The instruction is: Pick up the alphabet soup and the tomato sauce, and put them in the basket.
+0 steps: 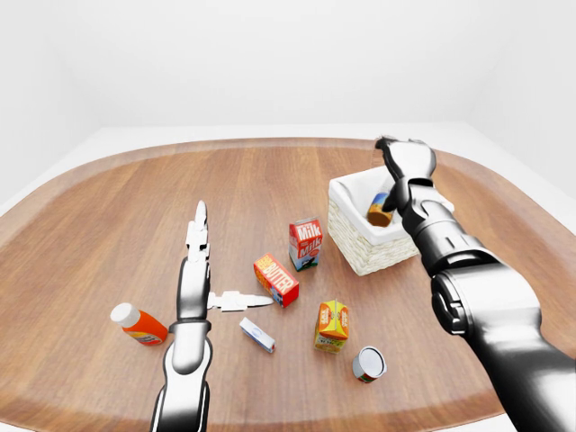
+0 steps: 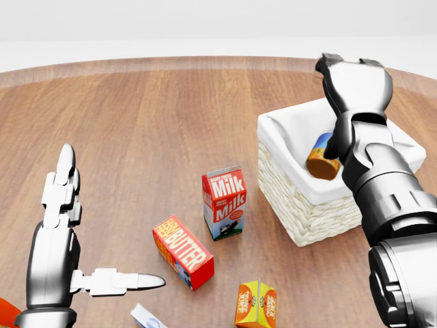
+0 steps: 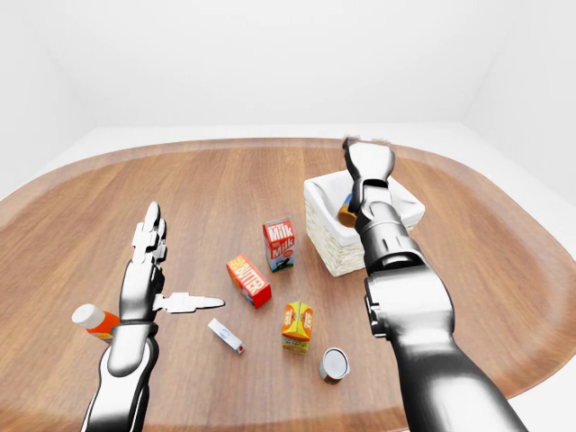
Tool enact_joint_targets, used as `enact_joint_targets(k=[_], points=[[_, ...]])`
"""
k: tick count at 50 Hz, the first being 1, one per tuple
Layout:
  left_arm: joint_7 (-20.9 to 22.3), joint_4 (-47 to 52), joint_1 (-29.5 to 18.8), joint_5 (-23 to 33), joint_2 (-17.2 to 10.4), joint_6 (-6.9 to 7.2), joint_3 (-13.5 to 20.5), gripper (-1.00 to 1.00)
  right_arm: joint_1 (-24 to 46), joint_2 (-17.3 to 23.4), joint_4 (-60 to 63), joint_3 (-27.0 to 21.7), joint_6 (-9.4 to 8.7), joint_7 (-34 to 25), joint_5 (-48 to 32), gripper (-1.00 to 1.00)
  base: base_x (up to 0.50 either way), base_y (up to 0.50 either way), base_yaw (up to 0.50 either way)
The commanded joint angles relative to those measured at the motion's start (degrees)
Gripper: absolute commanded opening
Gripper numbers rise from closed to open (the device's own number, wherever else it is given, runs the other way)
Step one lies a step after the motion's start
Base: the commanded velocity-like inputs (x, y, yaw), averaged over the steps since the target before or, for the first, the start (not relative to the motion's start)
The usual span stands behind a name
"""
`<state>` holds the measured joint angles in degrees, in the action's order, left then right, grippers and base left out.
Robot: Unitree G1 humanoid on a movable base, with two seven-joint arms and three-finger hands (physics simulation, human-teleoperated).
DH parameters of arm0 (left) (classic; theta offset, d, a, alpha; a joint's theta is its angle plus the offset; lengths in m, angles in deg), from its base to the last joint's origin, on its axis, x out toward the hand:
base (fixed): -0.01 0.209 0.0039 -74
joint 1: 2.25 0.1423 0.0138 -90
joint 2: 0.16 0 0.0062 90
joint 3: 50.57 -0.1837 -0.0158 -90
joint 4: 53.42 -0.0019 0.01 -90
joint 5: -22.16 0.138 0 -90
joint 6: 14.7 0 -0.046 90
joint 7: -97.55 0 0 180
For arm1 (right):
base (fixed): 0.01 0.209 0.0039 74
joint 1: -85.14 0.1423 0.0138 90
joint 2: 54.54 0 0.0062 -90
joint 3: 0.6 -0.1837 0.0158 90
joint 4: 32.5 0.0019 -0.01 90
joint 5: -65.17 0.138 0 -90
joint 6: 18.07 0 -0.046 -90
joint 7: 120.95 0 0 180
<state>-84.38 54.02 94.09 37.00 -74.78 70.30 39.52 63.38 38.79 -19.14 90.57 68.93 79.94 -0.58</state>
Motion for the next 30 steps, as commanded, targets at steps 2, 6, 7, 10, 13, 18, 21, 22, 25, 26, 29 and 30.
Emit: enact_joint_targets(k=[2, 6, 7, 10, 13, 18, 21, 22, 25, 26, 29, 30], points=[[0.24, 0.66, -0.09, 0.27, -0.13, 0.0, 0.12, 1.0, 0.42, 0.08, -0.05, 0.0, -0.35, -0.16, -0.11, 1.0, 0.0, 0.0, 0.0], [0.19, 0.6, -0.06, 0.29, -0.15, 0.0, 0.11, 1.0, 0.38, -0.02, -0.04, 0.02, -0.33, -0.13, -0.1, 1.0, 0.0, 0.0, 0.0], [0.17, 0.48, -0.05, 0.29, -0.16, 0.0, 0.12, 1.0, 0.34, -0.04, -0.03, 0.06, -0.34, -0.09, -0.14, 1.0, 0.0, 0.0, 0.0], [0.16, 0.48, -0.07, 0.31, -0.16, 0.0, 0.11, 1.0, 0.3, -0.05, -0.07, 0.1, -0.33, -0.06, -0.19, 1.0, 0.0, 0.0, 0.0], [0.1, 0.15, -0.1, 0.31, -0.19, 0.0, 0.11, 1.0, 0.38, 0.0, -0.1, 0.11, -0.3, -0.08, -0.25, 1.0, 0.0, 0.0, 0.0], [0.2, 0.74, -0.09, 0.42, -0.11, 0.0, 0.0, 1.0, 0.57, 0.18, -0.03, -0.07, -0.05, 0.03, -0.11, 1.0, 0.0, 0.0, 0.0], [0.18, 0.66, -0.06, 0.41, -0.12, 0.0, -0.02, 1.0, 0.64, 0.23, 0.0, -0.13, 0.05, 0.24, 0.02, 1.0, 0.0, 0.0, 0.0], [0.16, 0.63, -0.06, 0.42, -0.13, 0.0, -0.02, 1.0, 0.68, 0.23, -0.01, -0.14, 0.07, 0.26, 0.05, 1.0, 0.0, 0.0, 0.0], [0.07, 0.12, -0.08, 0.36, -0.19, 0.0, 0.04, 1.0, 0.98, 0.13, -0.01, -0.32, 0.42, 0.77, 0.4, 1.0, 0.0, 0.0, 0.0], [0.13, 0.34, -0.04, 0.36, -0.17, 0.0, 0.04, 1.0, 1.28, 0.08, 0.07, -0.58, 0.79, 1.32, 0.79, 1.0, 0.0, 0.0, 0.0], [0.2, 0.51, 0.0, 0.38, -0.16, 0.0, 0.02, 1.0, 1.93, -0.14, 0.25, -2.33, 2.35, 2.38, 3.72, 1.0, 0.0, 0.0, 0.0], [0.2, 0.53, 0.01, 0.38, -0.16, 0.0, 0.02, 1.0, 2.01, -0.16, 0.27, -2.4, 2.52, 2.33, 4.38, 1.0, 0.0, 0.0, 0.0]])
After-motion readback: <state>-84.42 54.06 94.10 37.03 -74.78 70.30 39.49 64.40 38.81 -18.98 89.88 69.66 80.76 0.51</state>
